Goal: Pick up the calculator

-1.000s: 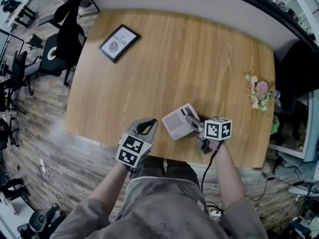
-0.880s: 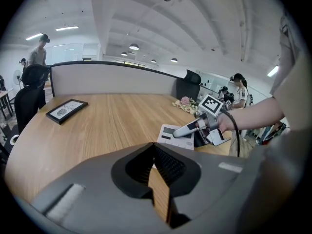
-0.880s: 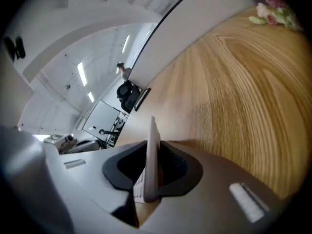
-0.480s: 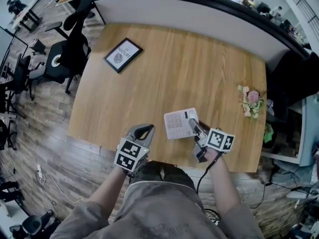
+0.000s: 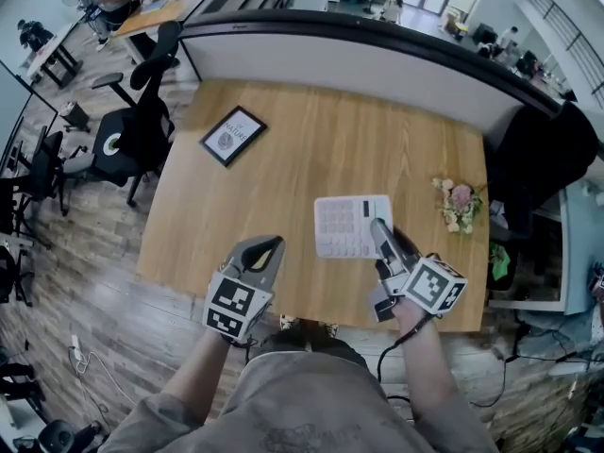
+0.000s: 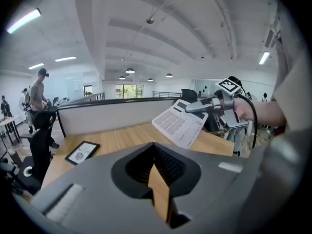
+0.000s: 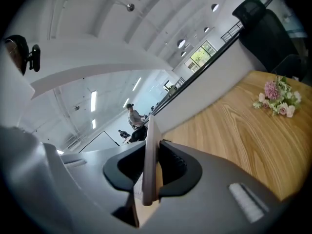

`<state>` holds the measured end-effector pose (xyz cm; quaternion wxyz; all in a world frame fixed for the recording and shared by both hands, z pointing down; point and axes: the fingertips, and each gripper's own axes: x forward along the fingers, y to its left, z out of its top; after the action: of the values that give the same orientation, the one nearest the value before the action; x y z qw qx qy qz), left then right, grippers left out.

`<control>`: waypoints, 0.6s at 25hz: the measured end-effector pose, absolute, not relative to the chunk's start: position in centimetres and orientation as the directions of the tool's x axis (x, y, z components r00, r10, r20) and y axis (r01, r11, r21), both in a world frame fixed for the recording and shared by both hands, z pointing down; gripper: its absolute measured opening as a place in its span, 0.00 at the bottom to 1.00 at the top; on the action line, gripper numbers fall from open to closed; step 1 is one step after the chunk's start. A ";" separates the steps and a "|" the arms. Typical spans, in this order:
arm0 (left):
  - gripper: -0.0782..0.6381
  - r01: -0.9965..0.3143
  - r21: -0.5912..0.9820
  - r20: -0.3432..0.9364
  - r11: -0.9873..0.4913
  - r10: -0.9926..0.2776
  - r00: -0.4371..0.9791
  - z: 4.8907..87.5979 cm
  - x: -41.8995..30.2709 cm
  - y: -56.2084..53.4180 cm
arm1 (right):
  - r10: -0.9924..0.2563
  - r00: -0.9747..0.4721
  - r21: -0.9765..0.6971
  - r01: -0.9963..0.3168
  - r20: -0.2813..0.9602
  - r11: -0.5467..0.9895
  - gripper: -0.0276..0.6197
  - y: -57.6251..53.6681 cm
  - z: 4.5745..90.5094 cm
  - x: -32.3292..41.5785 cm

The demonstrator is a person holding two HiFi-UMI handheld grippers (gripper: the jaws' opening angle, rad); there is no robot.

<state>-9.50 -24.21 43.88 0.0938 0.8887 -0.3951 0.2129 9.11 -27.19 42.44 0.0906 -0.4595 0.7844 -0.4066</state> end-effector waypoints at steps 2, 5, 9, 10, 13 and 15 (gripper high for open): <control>0.11 -0.740 -0.036 0.402 -0.671 -0.688 0.604 41.3 -9.0 -24.0 | -0.806 -0.560 -0.727 -0.634 0.194 0.265 0.16 -26.2 40.2 9.8; 0.11 -0.738 -0.067 0.340 -0.671 -0.711 0.616 38.2 -8.2 -23.5 | -0.814 -0.572 -0.758 -0.576 0.104 0.308 0.16 -24.7 36.9 10.6; 0.11 -0.730 -0.096 0.265 -0.676 -0.725 0.636 33.9 -8.6 -23.4 | -0.833 -0.550 -0.784 -0.539 0.051 0.308 0.16 -23.5 33.8 11.1; 0.11 -0.727 -0.108 0.248 -0.678 -0.727 0.641 33.2 -8.6 -22.9 | -0.838 -0.544 -0.784 -0.537 0.040 0.312 0.16 -22.7 33.4 11.4; 0.11 -0.718 -0.143 0.221 -0.681 -0.729 0.648 32.1 -8.4 -20.5 | -0.842 -0.539 -0.782 -0.527 0.004 0.333 0.16 -19.9 32.8 12.1; 0.11 -0.714 -0.156 0.214 -0.682 -0.729 0.650 31.1 -8.6 -19.9 | -0.843 -0.538 -0.778 -0.526 -0.009 0.345 0.16 -19.1 31.8 12.0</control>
<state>-8.62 -19.95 31.13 -0.0290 0.9078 -0.3975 0.1305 12.00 -19.11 31.84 0.2108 -0.4317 0.7924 -0.3760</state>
